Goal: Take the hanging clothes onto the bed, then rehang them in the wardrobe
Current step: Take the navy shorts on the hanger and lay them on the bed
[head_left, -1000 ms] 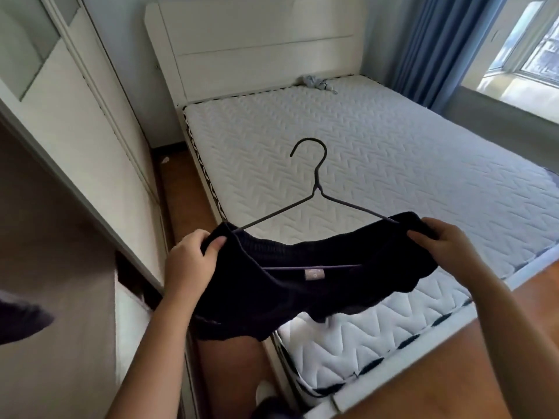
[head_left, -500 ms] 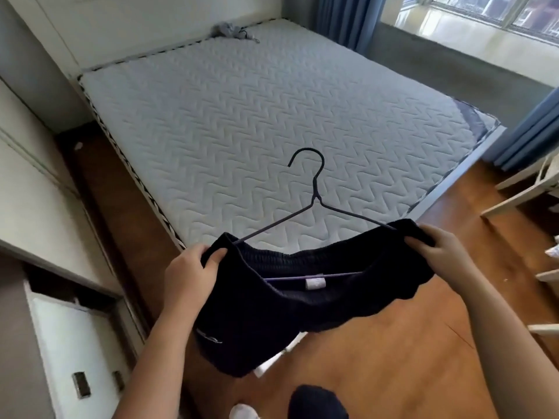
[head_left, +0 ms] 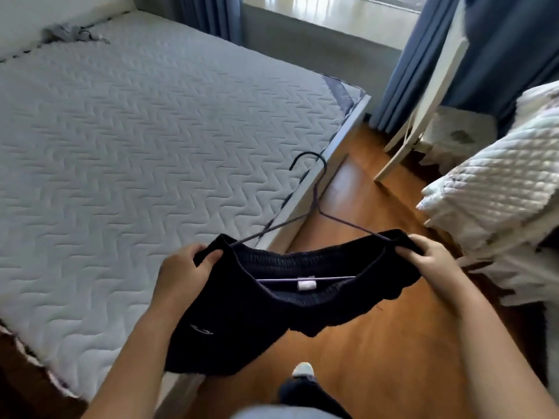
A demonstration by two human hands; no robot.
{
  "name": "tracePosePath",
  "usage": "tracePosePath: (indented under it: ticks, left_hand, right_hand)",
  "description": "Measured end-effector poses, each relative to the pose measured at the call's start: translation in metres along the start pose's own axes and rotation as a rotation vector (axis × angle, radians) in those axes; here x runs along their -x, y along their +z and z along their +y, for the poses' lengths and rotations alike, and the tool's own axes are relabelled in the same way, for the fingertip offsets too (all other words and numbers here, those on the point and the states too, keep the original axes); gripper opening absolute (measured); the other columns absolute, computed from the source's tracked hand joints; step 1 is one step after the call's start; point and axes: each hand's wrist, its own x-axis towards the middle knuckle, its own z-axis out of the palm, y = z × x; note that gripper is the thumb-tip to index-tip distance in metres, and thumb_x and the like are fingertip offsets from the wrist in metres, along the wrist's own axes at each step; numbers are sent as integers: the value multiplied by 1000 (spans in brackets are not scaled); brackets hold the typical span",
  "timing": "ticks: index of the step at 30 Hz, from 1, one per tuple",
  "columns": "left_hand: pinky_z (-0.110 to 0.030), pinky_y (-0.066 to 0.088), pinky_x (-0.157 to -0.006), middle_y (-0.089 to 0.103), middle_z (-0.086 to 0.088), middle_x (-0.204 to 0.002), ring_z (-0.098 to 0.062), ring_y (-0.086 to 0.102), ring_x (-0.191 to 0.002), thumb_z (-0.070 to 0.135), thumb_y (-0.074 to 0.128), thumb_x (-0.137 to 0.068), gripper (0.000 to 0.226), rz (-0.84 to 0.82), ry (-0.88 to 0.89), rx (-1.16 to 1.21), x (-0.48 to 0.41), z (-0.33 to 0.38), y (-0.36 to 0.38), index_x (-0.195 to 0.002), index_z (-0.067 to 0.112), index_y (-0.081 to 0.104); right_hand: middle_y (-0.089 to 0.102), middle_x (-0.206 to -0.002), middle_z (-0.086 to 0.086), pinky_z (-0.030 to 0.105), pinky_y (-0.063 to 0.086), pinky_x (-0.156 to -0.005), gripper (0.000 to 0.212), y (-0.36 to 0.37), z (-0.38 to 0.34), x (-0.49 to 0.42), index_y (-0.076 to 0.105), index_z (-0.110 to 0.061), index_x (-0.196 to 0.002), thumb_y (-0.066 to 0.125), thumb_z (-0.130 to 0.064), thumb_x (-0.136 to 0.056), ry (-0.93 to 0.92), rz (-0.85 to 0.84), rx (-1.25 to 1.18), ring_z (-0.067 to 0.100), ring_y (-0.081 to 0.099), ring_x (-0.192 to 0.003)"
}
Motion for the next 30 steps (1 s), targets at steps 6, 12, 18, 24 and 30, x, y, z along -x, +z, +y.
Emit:
tracePosePath:
  ticks: [6,12,18,24,30]
  left_hand:
    - [-21,39,-57,66,-3,-71,-20,59,-70,30,64,-82,16,-221,99,-17,-43,101,96,-76,15,65]
    - [-31,46,-65,68,-5,-75,-22,62,-74,28,63,-83,15,-308,142,-54,-114,154,156,-80,14,66]
    - [-33,41,-65,65,-5,-77,-25,59,-79,29,61,-84,16,-309,136,-77,-239,210,208,-81,13,64]
    - [-29,34,-71,60,-4,-84,-25,55,-85,30,57,-87,22,-283,110,-153,-365,274,235,-91,10,63]
    - [-28,30,-68,57,-3,-82,-22,50,-80,26,56,-88,14,-282,96,-181,-447,328,271,-83,13,58]
  right_hand:
    - [68,-80,9,36,47,-63,12,-105,69,-35,66,-22,-77,61,-15,-85,199,152,-120,25,62,-73]
    - [66,-82,5,29,44,-72,11,-144,97,-111,63,-23,-77,64,-14,-83,233,233,-119,19,58,-79]
    - [64,-79,-1,15,43,-66,12,-169,95,-244,62,-26,-77,66,-16,-82,233,231,-65,15,57,-77]
    - [64,-74,-3,45,48,-80,16,-204,61,-384,65,-30,-72,66,-18,-81,230,231,-73,22,60,-78]
    - [64,-76,1,37,46,-69,11,-245,38,-492,59,-23,-74,62,-19,-84,171,190,26,23,59,-78]
